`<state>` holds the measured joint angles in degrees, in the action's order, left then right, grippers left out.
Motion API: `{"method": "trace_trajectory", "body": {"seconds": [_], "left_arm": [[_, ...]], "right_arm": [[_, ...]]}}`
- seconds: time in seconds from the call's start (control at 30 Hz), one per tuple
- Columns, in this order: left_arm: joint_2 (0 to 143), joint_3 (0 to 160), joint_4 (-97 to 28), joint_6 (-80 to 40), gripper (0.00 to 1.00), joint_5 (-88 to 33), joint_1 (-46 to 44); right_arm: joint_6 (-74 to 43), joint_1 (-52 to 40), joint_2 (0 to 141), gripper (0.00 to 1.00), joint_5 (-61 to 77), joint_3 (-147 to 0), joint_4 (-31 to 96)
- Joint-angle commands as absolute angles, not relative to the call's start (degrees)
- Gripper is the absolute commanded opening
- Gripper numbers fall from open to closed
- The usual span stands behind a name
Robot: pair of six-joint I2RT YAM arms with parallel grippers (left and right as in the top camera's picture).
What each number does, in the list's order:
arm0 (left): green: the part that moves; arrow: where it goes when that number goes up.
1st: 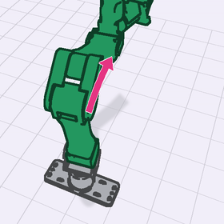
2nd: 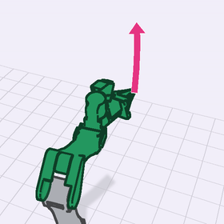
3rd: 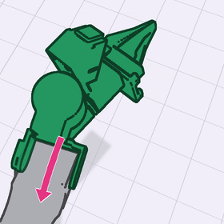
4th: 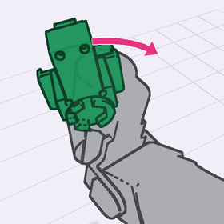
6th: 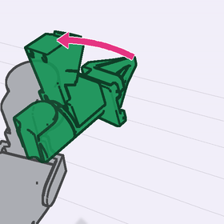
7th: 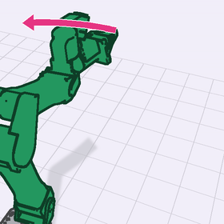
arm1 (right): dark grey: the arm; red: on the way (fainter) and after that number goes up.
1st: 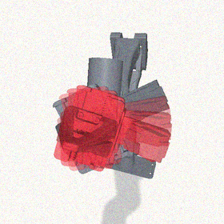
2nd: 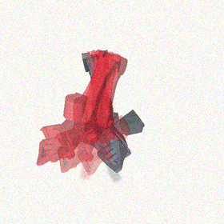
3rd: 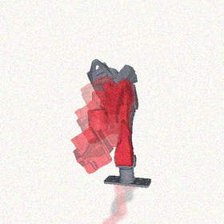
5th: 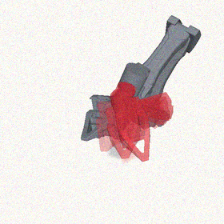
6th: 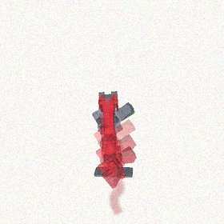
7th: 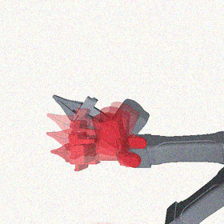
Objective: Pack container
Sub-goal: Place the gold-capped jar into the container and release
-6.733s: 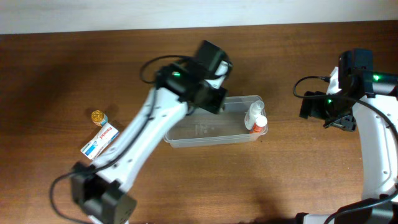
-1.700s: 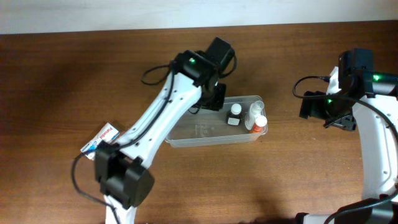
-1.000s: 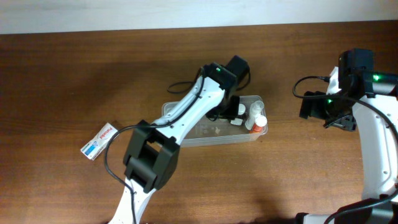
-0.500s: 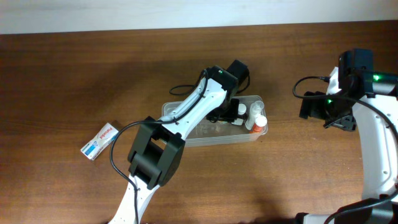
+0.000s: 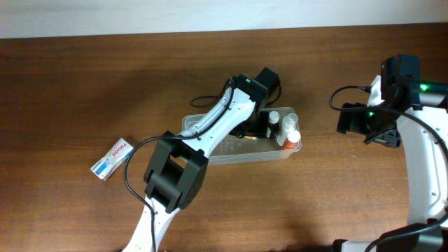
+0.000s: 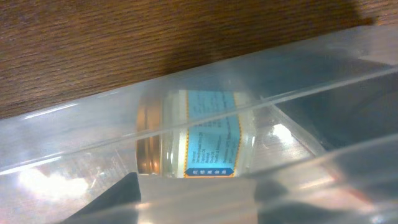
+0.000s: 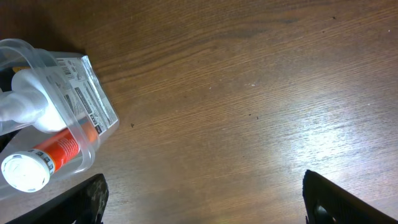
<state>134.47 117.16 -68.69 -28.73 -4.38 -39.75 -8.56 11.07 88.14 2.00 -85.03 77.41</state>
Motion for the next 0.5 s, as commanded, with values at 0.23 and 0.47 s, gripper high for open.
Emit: {"method": "trace_trajectory", "body": {"seconds": [0.23,0.47], "left_arm": [[128.0,124.9,-77.0,-26.7,0.60,4.3,-38.2],[116.4,127.0,-79.6,-26.7,0.69,7.4,-30.5]], "right_arm": [[-8.2,11.3,88.4,0.92,2.6,-84.8,77.4],[-8.2,11.3,88.4,0.92,2.6,-84.8,77.4]]}}
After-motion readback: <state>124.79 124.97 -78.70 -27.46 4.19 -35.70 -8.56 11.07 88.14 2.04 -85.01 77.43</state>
